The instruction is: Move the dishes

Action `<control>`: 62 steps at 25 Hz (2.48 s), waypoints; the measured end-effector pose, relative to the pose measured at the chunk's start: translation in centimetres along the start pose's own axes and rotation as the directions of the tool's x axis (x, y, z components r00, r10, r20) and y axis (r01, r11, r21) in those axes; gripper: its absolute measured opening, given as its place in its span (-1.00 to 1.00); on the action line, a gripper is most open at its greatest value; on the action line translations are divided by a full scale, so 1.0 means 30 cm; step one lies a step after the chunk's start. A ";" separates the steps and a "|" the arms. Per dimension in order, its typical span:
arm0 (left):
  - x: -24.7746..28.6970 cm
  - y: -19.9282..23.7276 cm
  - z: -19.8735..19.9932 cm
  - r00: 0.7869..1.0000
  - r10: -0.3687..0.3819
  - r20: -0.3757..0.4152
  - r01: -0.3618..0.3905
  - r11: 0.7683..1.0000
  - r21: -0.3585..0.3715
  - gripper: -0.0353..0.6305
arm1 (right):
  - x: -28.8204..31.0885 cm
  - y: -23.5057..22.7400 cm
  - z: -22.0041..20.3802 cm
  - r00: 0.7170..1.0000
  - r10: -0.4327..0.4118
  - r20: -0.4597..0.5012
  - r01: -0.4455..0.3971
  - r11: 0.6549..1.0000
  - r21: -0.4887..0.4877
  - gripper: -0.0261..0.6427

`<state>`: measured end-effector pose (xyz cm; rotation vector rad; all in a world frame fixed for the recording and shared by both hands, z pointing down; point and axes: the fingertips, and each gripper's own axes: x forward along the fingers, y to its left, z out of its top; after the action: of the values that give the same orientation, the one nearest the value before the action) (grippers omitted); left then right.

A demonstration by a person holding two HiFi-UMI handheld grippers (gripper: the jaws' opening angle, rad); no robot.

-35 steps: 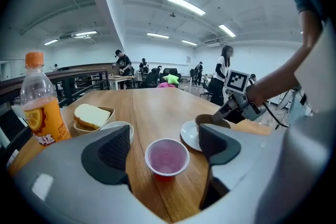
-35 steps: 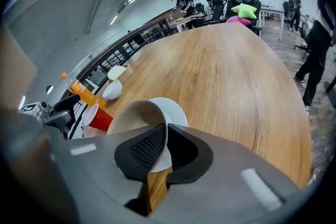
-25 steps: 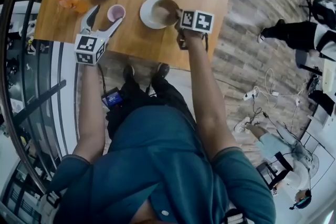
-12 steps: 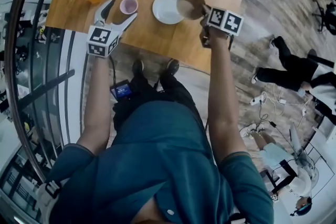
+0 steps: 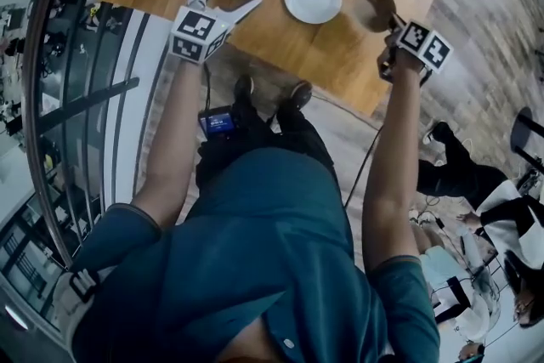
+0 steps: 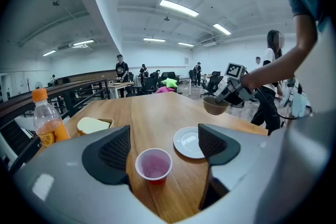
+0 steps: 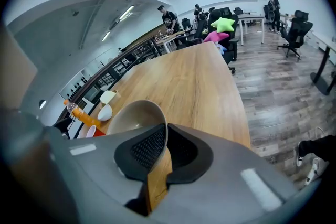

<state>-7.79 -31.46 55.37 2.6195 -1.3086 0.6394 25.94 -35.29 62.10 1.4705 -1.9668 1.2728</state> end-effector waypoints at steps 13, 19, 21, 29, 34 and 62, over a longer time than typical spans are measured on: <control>0.001 -0.051 0.008 1.000 -0.007 -0.006 0.007 1.000 0.023 0.32 | 0.023 -0.257 -0.118 0.991 -0.110 -0.080 0.116 0.990 0.074 -0.85; -0.017 -0.062 0.045 1.000 -0.006 -0.003 0.006 0.999 0.039 0.31 | 0.041 -0.314 -0.170 0.983 -0.138 -0.123 0.151 0.983 0.103 -0.84; -0.031 -0.058 0.057 1.000 -0.003 0.000 0.003 0.999 0.044 0.31 | 0.041 -0.318 -0.180 0.981 -0.148 -0.127 0.162 0.981 0.110 -0.84; -0.085 -0.047 0.131 1.000 0.002 0.019 -0.003 0.998 0.064 0.31 | -0.001 -0.304 -0.161 0.979 -0.174 -0.105 0.182 0.981 0.069 -0.77; -0.111 -0.029 0.175 0.999 -0.012 0.038 0.010 0.998 0.067 0.31 | -0.050 -0.277 -0.108 0.971 -0.236 -0.046 0.236 0.972 0.005 -0.58; -0.405 -0.050 0.641 0.944 -0.178 0.277 0.141 0.979 0.150 0.24 | -0.897 0.977 0.254 0.678 0.500 0.539 -0.105 0.791 -0.603 -0.61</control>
<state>-7.14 -27.67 32.90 2.9765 -1.1375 0.3342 11.55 -25.15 25.62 1.4318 -2.8491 0.1528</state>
